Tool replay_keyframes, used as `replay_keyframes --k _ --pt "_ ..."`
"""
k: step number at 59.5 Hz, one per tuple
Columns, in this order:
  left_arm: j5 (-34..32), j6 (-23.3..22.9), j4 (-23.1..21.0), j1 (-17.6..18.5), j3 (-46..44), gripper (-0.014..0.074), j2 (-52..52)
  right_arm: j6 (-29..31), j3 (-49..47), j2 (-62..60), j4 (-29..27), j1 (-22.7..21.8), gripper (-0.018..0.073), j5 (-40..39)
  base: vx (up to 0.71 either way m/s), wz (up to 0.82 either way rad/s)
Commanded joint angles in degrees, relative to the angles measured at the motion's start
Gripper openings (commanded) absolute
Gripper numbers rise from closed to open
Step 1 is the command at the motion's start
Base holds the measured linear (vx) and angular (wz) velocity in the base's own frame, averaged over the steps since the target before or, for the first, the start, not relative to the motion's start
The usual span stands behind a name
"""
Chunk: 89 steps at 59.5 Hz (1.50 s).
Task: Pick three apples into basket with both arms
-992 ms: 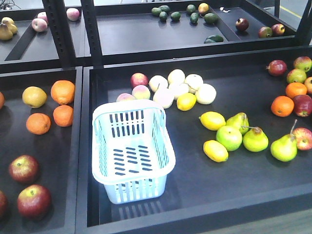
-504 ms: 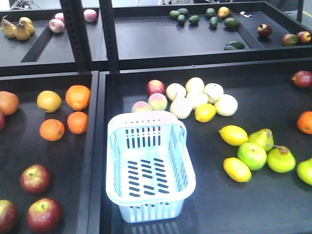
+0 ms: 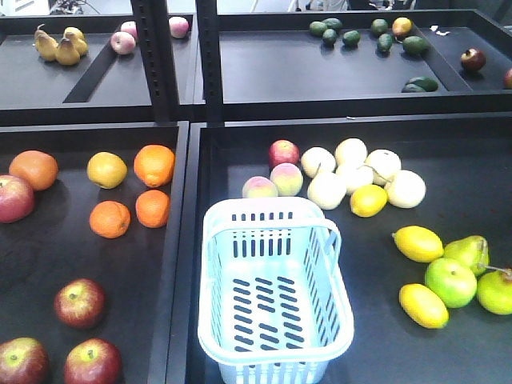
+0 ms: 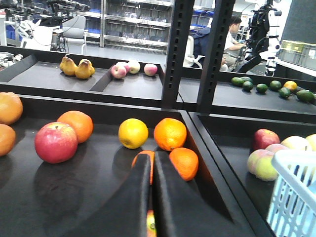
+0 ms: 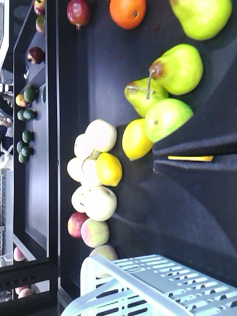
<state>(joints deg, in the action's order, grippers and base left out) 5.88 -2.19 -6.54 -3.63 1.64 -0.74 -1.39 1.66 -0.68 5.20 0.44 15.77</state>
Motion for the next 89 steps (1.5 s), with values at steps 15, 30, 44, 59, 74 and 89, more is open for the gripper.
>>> replay_keyframes --k 15,30,44,59,74,89 --pt "-4.4 -0.2 -0.1 0.3 -1.4 -0.0006 -0.7 0.5 0.7 -0.6 0.1 -0.1 0.0008 -4.1 0.04 0.08" --pt "-4.4 -0.2 -0.1 0.3 -1.4 -0.0006 -0.7 0.5 0.7 -0.6 0.1 -0.1 0.0008 -4.1 0.02 0.05" --pt "-4.4 -0.2 -0.1 0.3 -1.4 -0.0006 -0.7 0.5 0.7 -0.6 0.1 -0.1 0.0008 -4.1 0.00 0.00" --pt "-4.4 -0.2 -0.1 0.3 -1.4 -0.0006 -0.7 0.5 0.7 -0.6 0.1 -0.1 0.0008 -4.1 0.00 0.00" --pt "-5.0 -0.2 -0.1 0.4 -1.5 -0.0006 -0.7 0.5 0.7 -0.6 0.1 -0.1 0.0008 -4.1 0.00 0.00" --pt "-5.1 -4.1 -5.1 0.4 -1.5 -0.0006 -0.7 0.5 0.7 -0.6 0.1 -0.1 0.0008 -4.1 0.00 0.00"
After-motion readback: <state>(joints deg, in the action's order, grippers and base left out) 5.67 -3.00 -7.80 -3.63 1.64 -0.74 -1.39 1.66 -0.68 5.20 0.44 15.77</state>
